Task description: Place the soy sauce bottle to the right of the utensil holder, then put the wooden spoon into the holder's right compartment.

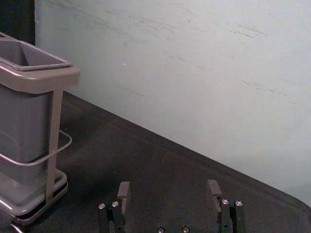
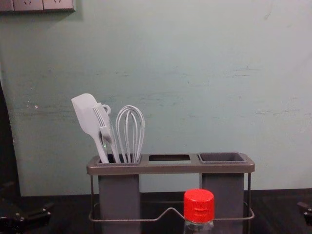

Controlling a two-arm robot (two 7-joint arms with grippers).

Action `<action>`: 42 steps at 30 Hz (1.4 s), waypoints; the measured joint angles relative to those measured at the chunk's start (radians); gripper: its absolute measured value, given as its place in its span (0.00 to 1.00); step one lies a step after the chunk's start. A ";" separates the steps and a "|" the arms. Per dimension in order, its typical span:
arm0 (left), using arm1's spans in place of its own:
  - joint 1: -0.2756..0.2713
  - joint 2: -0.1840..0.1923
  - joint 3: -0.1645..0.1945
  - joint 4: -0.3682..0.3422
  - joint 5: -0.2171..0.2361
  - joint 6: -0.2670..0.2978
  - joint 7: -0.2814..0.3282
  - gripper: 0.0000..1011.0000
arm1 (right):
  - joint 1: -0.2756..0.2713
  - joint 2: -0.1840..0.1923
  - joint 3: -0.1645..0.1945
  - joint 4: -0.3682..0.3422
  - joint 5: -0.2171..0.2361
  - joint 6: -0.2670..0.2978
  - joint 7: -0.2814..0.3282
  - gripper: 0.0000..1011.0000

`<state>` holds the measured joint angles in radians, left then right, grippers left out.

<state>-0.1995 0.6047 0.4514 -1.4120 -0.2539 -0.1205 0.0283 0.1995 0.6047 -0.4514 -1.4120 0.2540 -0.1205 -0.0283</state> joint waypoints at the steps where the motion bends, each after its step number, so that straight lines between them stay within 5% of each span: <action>1: 0.000 0.000 0.000 0.000 0.000 0.000 0.000 0.99 | 0.000 0.000 0.000 0.000 0.000 0.000 0.000 0.99; 42: 0.000 0.000 0.000 0.000 0.000 0.000 0.000 0.99 | -0.004 0.000 0.003 -0.005 -0.002 0.000 -0.002 0.99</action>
<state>-0.1995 0.6047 0.4514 -1.4120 -0.2539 -0.1205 0.0282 0.1955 0.6051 -0.4482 -1.4172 0.2517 -0.1203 -0.0301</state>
